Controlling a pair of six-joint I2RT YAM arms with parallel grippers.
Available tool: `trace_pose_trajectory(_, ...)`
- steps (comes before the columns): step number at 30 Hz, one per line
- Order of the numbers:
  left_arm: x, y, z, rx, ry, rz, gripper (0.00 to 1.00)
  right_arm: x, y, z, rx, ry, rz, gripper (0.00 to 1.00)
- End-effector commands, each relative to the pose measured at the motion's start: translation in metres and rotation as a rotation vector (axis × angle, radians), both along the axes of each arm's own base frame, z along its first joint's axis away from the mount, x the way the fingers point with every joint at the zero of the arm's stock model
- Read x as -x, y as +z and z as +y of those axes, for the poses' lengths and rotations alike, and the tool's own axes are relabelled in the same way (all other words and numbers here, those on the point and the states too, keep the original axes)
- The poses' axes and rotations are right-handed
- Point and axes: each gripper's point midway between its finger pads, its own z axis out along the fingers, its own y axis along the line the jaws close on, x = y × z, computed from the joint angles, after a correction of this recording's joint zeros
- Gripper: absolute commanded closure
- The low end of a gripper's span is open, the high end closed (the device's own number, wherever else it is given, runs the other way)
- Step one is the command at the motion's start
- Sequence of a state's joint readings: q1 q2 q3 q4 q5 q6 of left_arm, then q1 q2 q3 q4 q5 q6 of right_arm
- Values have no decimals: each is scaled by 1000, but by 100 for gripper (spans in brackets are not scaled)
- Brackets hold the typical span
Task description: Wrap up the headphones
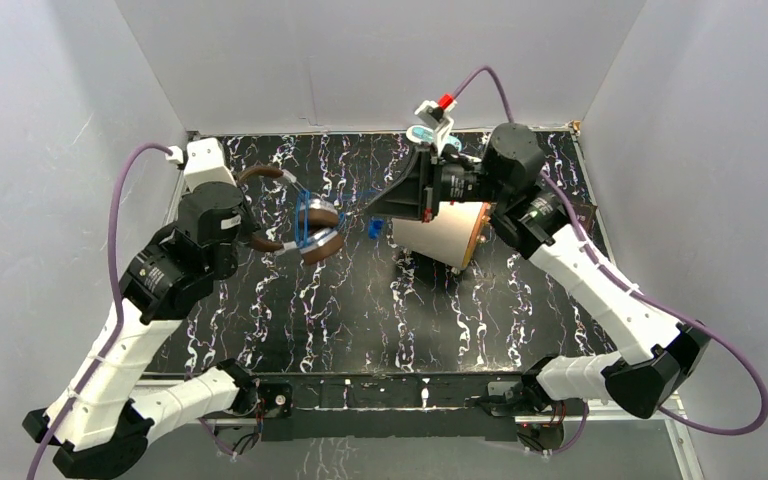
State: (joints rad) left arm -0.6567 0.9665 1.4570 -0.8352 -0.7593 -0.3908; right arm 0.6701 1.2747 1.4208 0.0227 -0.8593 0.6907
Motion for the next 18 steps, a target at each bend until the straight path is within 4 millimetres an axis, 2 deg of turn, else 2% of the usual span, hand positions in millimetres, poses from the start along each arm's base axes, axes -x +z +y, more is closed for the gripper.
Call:
trace_pose_trajectory(1,-19,55,5,196,122,-294,100,38,39,12,-139,70,-50,100)
trace_pose_trajectory(6,-38,55,-24,196,32,-270,100,52,48,22,-149,116,-86,100)
trace_pose_trajectory(8,-34,56,-36,231,-43,-259,100,34,47,21,-101,-6,-96,100)
trace_pose_trajectory(10,-23,54,-47,278,-138,-262,100,16,51,14,-72,-142,-133,100)
trace_pose_trajectory(13,4,44,-62,326,-315,-252,100,-9,60,-2,-64,-271,-180,100)
trace_pose_trajectory(18,55,21,-75,311,-581,-216,100,-42,71,-11,-50,-307,-197,100)
